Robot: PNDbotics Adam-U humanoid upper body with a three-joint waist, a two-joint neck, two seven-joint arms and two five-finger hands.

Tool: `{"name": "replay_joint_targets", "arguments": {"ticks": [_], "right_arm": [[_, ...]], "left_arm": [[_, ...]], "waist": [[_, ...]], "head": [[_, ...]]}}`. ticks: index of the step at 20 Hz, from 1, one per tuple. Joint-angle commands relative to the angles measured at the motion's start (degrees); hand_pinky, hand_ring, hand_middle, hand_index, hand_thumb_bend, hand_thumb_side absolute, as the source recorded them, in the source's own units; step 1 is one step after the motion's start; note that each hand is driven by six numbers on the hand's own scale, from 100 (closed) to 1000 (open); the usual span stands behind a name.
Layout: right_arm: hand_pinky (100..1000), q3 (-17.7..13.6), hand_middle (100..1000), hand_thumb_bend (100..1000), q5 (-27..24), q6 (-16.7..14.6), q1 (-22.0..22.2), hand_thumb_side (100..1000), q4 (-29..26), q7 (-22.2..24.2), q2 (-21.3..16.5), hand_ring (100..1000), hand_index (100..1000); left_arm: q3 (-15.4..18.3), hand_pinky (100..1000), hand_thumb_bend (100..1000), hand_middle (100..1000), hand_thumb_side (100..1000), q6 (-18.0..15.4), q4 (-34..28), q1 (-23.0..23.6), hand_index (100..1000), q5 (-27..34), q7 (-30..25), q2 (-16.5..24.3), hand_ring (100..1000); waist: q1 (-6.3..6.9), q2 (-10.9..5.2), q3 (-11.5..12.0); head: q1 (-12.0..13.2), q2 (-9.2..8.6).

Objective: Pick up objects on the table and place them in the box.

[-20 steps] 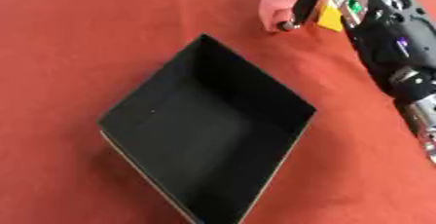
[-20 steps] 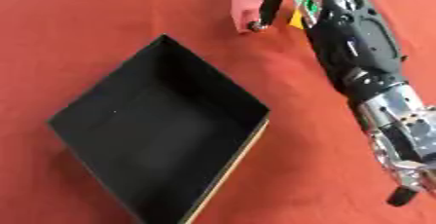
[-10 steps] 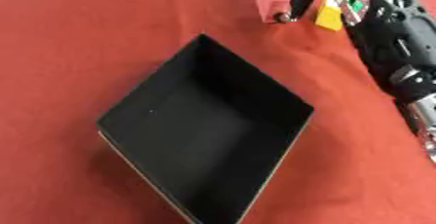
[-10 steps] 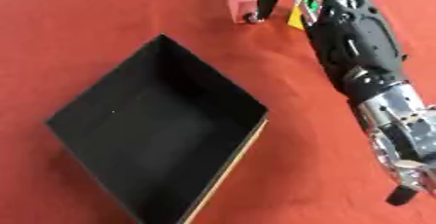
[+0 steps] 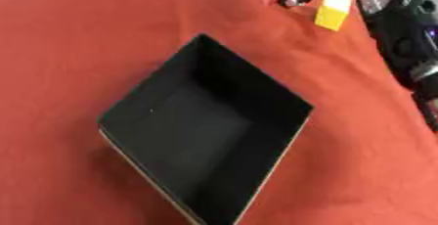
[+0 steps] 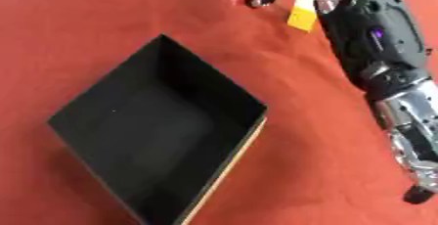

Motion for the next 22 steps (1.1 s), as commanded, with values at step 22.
{"name": "replay_joint_targets", "arguments": {"ticks": [22], "right_arm": [[608,6.92,524,100,-28.10,-9.28,18.33,100,-45.80,-0.47,-16.99,584,672]], "left_arm": [[0.08,573,199,671,817,-0.29,-0.85,-0.67,853,-0.37,0.04,1.84,752]], "waist": [[-0.44,-3.96,-2.66]], "head": [[3.52,2.67]]}}
